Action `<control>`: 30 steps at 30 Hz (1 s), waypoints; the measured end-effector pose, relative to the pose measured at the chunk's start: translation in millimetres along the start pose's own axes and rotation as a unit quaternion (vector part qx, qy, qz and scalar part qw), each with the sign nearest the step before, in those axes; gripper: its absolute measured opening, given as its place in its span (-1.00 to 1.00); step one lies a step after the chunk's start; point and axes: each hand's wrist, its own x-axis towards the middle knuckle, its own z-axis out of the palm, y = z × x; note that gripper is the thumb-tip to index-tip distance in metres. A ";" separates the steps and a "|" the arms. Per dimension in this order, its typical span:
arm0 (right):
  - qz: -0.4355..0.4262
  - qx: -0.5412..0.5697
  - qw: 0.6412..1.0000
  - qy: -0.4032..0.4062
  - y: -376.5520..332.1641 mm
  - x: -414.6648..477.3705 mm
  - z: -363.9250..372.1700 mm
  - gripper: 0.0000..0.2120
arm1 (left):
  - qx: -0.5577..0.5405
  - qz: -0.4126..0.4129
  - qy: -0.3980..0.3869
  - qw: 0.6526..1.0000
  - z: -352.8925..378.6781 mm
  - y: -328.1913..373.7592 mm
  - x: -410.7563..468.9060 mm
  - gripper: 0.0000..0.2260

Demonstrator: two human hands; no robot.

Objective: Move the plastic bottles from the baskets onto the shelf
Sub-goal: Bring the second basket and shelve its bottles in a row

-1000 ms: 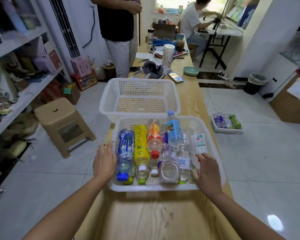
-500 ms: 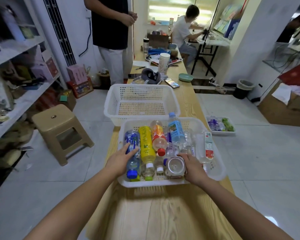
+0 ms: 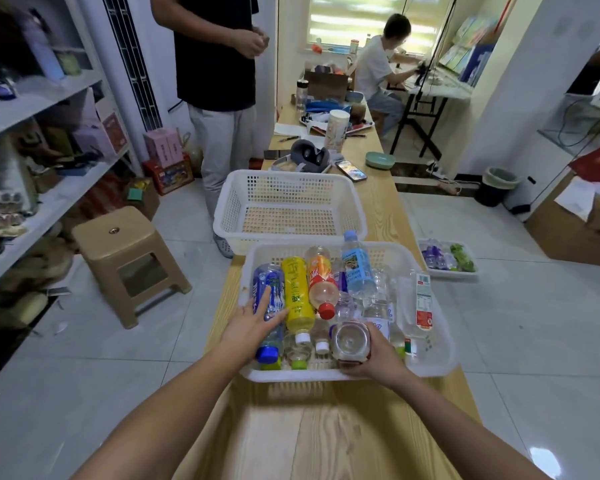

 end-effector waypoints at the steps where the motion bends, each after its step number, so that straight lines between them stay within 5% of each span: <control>1: 0.006 0.010 1.000 0.022 0.1 -1.8 2.5 -0.22 | 0.011 0.007 0.006 1.000 0.3 -0.1 -0.5 -0.16; 8: 0.069 0.126 0.985 0.095 -5.5 -1.7 -1.5 -0.33 | 0.064 0.062 -0.015 0.996 -24.0 -8.2 4.6 -0.18; 12: 0.118 0.340 0.912 0.196 -19.0 3.9 -25.7 -0.47 | -0.061 0.040 0.052 0.996 -41.0 -5.3 3.9 -0.18; 15: 0.123 0.393 0.887 0.210 -30.9 14.6 -46.9 -0.39 | -0.369 -0.062 0.162 0.913 -59.9 -8.2 5.4 -0.40; 18: 0.071 0.381 0.894 0.224 -45.7 23.6 -63.0 -0.34 | -0.541 -0.155 0.169 0.809 -67.1 -25.1 5.8 -0.57; 21: -0.037 0.276 0.938 0.207 -54.3 24.6 -65.1 -0.32 | -0.614 -0.183 0.130 0.757 -59.2 -41.5 1.1 -0.58; 24: -0.162 -0.002 0.976 0.146 -34.9 23.8 -47.0 -0.24 | -0.624 -0.197 0.093 0.750 -61.5 -46.6 -0.4 -0.55; 27: -0.239 -0.306 0.909 0.151 9.8 22.7 -26.4 -0.25 | -0.615 -0.199 0.069 0.760 -62.9 -45.8 4.1 -0.54; 30: -0.225 -0.376 0.892 0.109 25.6 19.0 -23.3 -0.32 | -0.636 -0.204 0.086 0.739 -61.5 -42.7 6.9 -0.47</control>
